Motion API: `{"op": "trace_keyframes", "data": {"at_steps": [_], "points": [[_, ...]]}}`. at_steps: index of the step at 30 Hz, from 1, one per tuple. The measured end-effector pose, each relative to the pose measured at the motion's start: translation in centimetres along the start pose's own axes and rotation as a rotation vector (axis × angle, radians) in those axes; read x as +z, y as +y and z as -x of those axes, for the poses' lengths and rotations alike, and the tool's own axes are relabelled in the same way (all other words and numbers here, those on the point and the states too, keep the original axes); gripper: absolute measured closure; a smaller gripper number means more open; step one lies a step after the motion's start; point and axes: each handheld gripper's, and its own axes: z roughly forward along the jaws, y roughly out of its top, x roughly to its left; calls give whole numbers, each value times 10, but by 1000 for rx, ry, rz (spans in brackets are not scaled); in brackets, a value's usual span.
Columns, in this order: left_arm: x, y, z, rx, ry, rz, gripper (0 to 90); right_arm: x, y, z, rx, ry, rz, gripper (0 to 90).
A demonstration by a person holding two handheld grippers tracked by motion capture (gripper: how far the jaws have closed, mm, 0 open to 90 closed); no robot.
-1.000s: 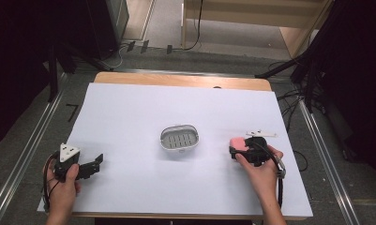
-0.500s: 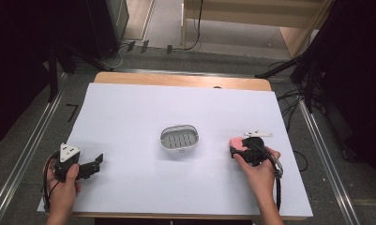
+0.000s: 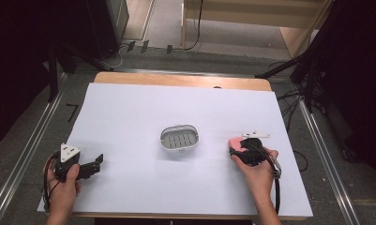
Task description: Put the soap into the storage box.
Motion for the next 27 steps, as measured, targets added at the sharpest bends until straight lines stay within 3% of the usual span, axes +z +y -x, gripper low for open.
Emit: {"op": "trace_keyframes", "data": {"at_steps": [16,19,27], "points": [[0,0,0,3,4,-2,138,-12,4,5,-26,48,34,383],[0,0,0,4,6,-3,138,-17,8,4,-67,68,45,383],[0,0,0,6,6,-2,139,-24,15,-2,-118,116,55,383]]}}
